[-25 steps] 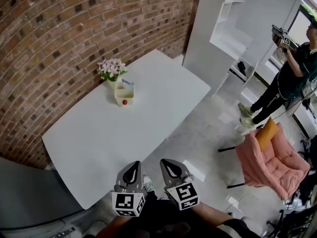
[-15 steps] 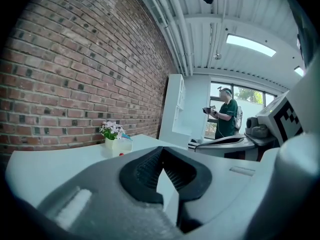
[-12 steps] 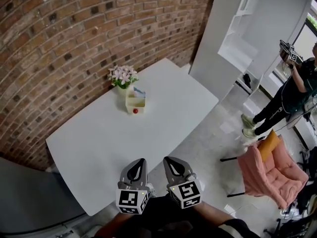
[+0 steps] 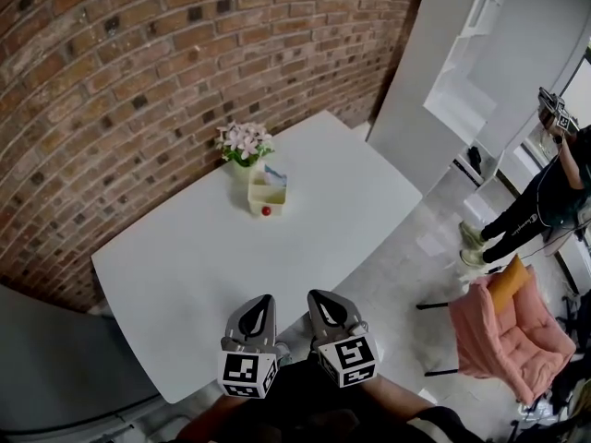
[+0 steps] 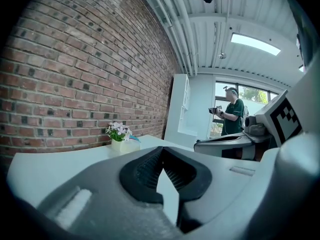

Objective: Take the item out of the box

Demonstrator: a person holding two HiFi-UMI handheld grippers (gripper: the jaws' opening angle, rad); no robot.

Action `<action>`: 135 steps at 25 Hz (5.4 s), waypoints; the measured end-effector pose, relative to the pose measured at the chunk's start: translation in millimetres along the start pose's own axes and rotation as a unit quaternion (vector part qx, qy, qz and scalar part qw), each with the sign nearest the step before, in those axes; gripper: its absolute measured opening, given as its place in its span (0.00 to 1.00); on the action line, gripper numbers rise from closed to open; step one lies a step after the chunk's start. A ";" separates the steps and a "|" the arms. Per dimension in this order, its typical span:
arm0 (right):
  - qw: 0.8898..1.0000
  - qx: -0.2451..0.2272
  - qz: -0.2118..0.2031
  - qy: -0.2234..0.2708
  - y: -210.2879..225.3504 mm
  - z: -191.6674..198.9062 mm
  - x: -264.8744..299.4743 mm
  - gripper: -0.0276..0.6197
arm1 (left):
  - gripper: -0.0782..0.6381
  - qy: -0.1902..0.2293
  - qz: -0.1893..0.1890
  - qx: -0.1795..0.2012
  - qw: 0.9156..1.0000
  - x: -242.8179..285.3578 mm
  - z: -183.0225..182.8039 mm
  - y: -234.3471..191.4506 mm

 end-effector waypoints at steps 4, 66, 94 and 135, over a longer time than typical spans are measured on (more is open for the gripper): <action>1.000 -0.003 -0.015 0.000 7.9 -2.8 16.7 0.05 | 0.12 0.001 -0.017 -0.003 1.000 14.5 -3.4 -10.2; 0.972 -0.096 -0.190 -0.094 155.4 -1.3 336.3 0.18 | 0.12 -0.073 -0.238 -0.065 0.966 263.9 10.8 -168.7; 0.968 -0.127 -0.166 -0.142 158.3 32.5 362.0 0.06 | 0.12 -0.092 -0.234 -0.076 0.965 273.7 25.2 -183.3; 0.995 -0.062 -0.071 -0.017 93.8 -48.4 147.6 0.05 | 0.12 -0.009 -0.147 -0.010 0.989 138.0 -33.5 -70.5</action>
Point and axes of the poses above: the fingertips, and each gripper's own axes: x forward along the fingers, y to its right, z out of its underside, the point moved 2 cm from there along -x, backward along the fingers, and after that the axes turned 2 degrees about y, right-handed, at the moved point
